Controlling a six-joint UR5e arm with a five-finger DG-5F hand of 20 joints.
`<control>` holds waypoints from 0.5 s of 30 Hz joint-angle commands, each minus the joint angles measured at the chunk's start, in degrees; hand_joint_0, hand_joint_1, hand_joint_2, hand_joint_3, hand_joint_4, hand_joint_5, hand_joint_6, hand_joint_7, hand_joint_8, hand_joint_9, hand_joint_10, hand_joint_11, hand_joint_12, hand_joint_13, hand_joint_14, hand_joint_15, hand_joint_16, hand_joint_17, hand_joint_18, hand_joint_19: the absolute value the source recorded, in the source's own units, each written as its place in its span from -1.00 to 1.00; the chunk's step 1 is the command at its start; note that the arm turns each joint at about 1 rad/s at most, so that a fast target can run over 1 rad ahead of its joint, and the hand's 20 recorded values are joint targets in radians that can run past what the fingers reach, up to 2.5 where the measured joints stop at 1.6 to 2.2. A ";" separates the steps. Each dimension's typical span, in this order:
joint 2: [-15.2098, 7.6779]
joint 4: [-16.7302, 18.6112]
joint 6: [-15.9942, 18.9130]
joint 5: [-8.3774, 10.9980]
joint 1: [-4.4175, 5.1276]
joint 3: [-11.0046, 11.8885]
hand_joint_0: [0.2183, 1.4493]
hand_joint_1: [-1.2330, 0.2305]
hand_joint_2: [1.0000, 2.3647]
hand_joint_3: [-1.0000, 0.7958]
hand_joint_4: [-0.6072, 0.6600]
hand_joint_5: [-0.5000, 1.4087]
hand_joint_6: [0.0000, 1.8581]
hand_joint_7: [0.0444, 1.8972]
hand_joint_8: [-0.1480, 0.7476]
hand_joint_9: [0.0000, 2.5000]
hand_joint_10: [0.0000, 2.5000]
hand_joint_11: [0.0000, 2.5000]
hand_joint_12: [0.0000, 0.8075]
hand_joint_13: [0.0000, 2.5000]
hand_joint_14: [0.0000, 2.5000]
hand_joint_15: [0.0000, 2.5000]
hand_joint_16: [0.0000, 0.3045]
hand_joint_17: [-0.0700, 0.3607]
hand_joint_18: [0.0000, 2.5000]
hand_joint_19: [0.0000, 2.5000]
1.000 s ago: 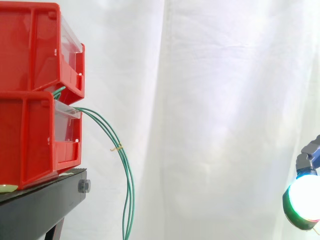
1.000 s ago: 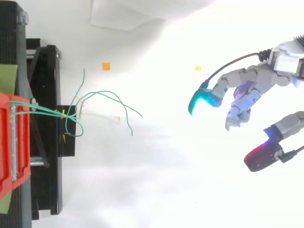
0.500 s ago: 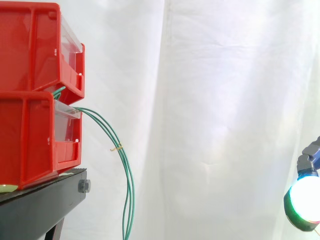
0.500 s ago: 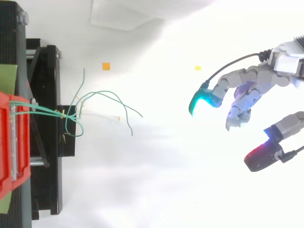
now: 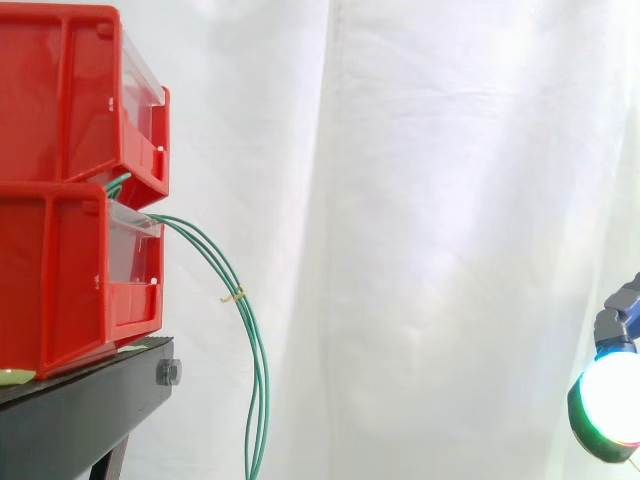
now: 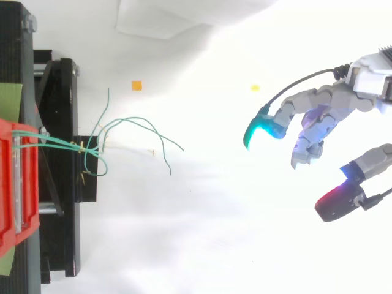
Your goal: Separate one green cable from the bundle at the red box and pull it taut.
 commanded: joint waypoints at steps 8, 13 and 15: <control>0.07 -1.16 0.09 -0.12 0.00 0.00 -0.48 -0.25 -1.00 -0.44 0.17 -0.67 -0.46 -0.27 -0.25 -0.27 -0.99 -0.55 -0.21 -0.18 -0.99 -0.54 -0.78 -0.32 -0.53 -0.51; -0.02 -0.98 0.00 -0.12 0.00 0.00 -0.48 -0.25 -1.00 -0.44 0.17 -0.67 -0.46 -0.27 -0.25 -0.27 -0.99 -0.54 -0.22 -0.17 -0.99 -0.56 -0.78 -0.32 -0.52 -0.51; -0.02 -0.98 -0.09 -0.03 0.00 0.00 -0.48 -0.25 -1.00 -0.44 0.18 -0.67 -0.46 -0.27 -0.24 -0.27 -0.99 -0.55 -0.22 -0.17 -0.99 -0.55 -0.78 -0.32 -0.52 -0.51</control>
